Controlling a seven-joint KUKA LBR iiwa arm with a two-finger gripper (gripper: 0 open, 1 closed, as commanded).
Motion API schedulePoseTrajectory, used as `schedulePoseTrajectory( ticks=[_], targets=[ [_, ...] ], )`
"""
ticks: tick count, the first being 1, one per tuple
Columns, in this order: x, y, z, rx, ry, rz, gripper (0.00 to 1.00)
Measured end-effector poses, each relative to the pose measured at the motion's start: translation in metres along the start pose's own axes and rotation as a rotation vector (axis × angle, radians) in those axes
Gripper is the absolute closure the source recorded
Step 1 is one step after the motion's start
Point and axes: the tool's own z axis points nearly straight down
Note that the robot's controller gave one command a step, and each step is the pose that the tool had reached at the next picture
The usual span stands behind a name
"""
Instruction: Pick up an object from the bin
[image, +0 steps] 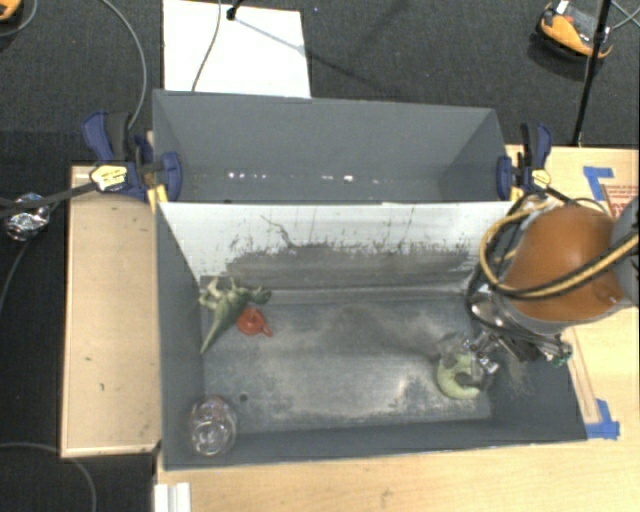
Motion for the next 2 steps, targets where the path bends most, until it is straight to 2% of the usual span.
schedulePoseTrajectory(
  ticks=[1,2],
  targets=[
    [0.000,0.000,0.000,0.000,0.000,0.001,1.00],
    [-0.005,-0.001,-0.046,-0.006,0.004,-0.012,1.00]
  ],
)
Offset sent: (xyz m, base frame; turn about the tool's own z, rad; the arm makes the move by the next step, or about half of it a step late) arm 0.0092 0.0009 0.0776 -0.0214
